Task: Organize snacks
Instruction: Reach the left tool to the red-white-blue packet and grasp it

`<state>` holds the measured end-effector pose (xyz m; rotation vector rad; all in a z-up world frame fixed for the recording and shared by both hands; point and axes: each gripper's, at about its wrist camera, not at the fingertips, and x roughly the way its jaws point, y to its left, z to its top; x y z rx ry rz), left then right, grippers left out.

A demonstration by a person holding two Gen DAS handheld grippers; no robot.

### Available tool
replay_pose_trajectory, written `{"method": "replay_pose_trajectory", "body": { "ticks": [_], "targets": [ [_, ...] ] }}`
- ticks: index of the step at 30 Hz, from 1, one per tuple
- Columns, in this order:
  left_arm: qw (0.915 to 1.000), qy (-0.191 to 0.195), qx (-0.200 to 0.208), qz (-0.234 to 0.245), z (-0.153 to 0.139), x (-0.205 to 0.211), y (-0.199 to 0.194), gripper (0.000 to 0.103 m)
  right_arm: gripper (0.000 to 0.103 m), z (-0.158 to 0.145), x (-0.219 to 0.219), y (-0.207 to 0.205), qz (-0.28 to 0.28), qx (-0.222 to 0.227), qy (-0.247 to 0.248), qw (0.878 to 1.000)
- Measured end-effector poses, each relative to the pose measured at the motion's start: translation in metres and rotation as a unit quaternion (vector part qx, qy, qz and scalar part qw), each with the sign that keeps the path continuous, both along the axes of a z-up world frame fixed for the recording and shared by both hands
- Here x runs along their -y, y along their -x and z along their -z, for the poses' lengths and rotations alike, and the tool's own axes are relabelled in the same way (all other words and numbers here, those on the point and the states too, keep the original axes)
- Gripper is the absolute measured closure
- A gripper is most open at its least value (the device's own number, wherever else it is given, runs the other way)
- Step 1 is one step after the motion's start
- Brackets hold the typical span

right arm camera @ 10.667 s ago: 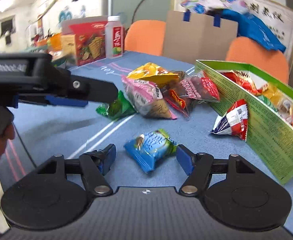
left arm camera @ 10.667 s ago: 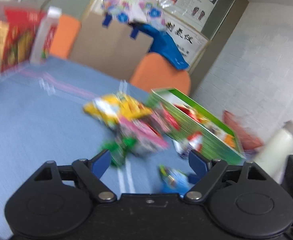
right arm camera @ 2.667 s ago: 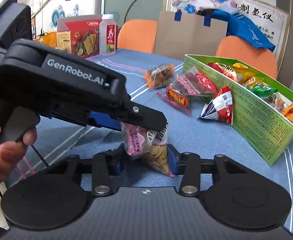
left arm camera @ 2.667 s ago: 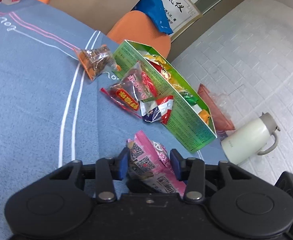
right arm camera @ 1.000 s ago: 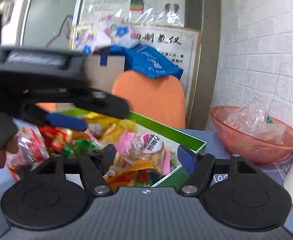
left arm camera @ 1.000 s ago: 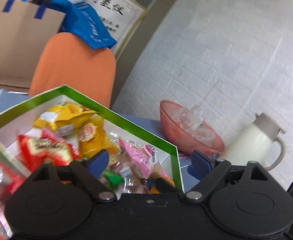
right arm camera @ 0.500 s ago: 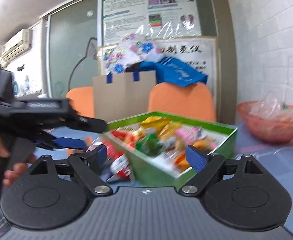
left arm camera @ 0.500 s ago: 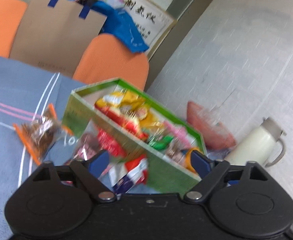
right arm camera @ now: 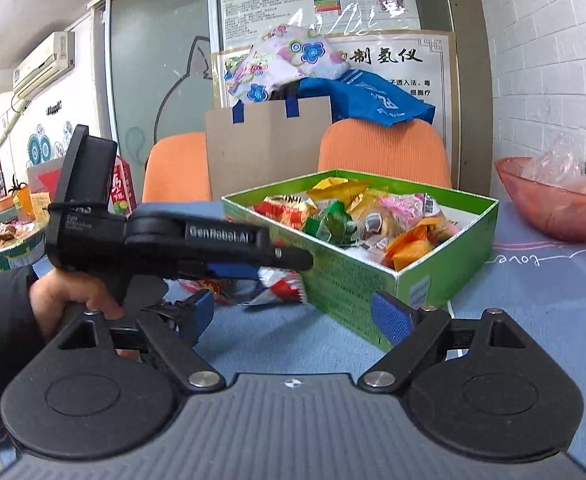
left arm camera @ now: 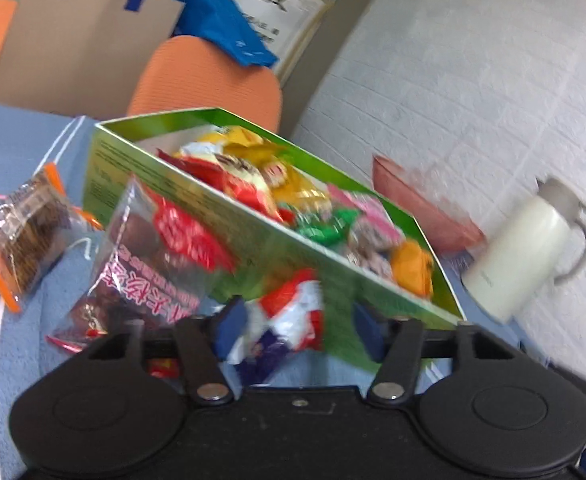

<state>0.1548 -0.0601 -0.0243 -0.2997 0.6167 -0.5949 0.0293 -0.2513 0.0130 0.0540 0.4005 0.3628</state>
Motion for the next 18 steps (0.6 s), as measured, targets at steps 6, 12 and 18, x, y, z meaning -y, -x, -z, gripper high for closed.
{"method": "replay_pose_trajectory", "body": {
  "ticks": [6,12,18],
  "targets": [
    [0.9978,0.038,-0.038,0.039,0.011,-0.008,0.03,0.034,0.0,0.008,0.0,0.002,-0.011,-0.024,0.009,1.0],
    [0.9978,0.064,-0.016,0.002,-0.006,-0.017,0.031,0.0,0.0,0.017,-0.009,-0.01,-0.017,-0.054,0.034,0.998],
    [0.9988,0.03,-0.024,0.03,-0.007,0.007,0.001,0.0,0.0,0.023,-0.02,-0.047,-0.01,-0.101,0.013,0.995]
  ]
}}
